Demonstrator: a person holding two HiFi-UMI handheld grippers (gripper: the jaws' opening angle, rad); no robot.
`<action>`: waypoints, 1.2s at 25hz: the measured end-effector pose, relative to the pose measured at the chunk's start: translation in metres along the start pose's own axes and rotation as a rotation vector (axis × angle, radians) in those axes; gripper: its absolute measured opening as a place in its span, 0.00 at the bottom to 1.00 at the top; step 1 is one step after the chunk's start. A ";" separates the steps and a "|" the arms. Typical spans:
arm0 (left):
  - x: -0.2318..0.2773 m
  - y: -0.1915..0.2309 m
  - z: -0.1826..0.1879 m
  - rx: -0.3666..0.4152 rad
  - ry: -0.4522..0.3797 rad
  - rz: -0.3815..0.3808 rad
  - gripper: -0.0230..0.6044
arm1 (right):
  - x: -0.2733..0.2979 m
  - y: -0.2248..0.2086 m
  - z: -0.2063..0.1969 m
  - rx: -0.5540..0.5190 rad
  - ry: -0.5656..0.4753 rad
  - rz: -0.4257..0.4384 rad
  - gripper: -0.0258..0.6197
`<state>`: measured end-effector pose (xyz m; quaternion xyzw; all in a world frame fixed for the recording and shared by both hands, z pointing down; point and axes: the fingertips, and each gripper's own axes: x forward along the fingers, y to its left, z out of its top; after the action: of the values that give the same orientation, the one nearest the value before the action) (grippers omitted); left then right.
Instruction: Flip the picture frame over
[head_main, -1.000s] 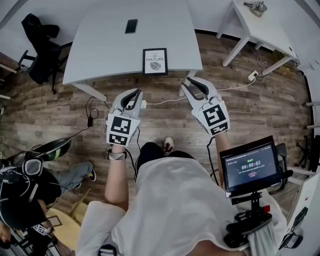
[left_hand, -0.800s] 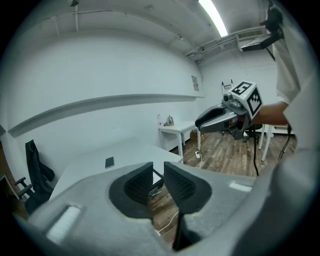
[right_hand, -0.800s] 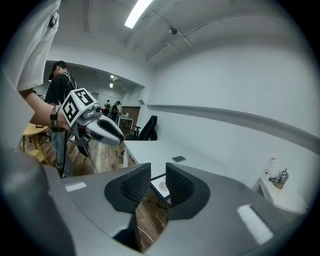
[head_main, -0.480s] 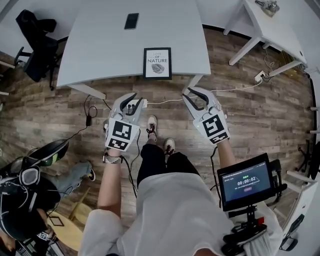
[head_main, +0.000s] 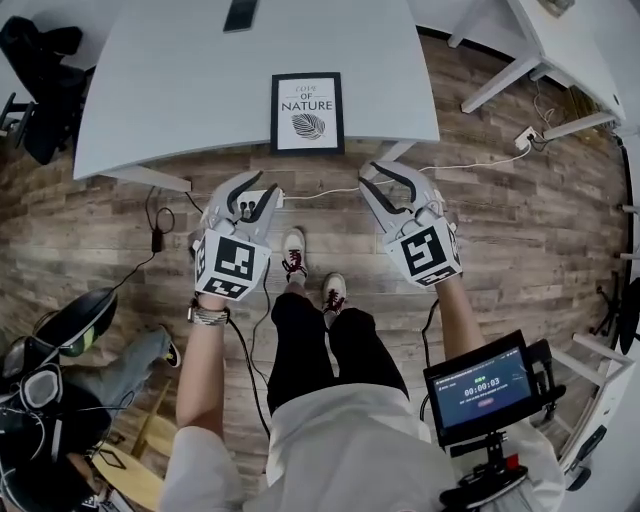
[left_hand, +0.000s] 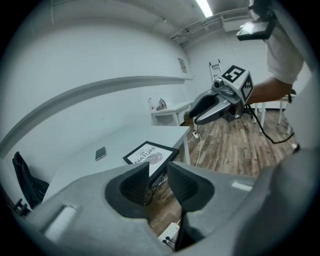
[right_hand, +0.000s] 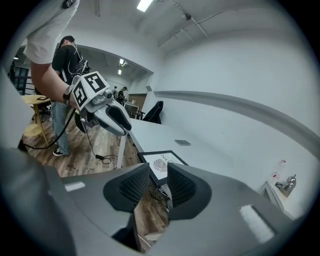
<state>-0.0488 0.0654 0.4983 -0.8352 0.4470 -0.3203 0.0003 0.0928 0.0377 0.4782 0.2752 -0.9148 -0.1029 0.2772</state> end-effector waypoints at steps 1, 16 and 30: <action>0.006 0.001 -0.004 0.020 0.002 0.004 0.21 | 0.006 0.000 -0.006 -0.017 0.004 -0.004 0.22; 0.064 0.007 -0.047 0.423 0.097 0.127 0.22 | 0.066 0.010 -0.050 -0.297 0.074 -0.052 0.25; 0.095 0.016 -0.076 0.780 0.187 0.288 0.23 | 0.103 0.015 -0.071 -0.606 0.099 -0.158 0.32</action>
<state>-0.0635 0.0069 0.6048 -0.6689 0.4026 -0.5365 0.3204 0.0545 -0.0107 0.5884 0.2551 -0.8037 -0.3782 0.3820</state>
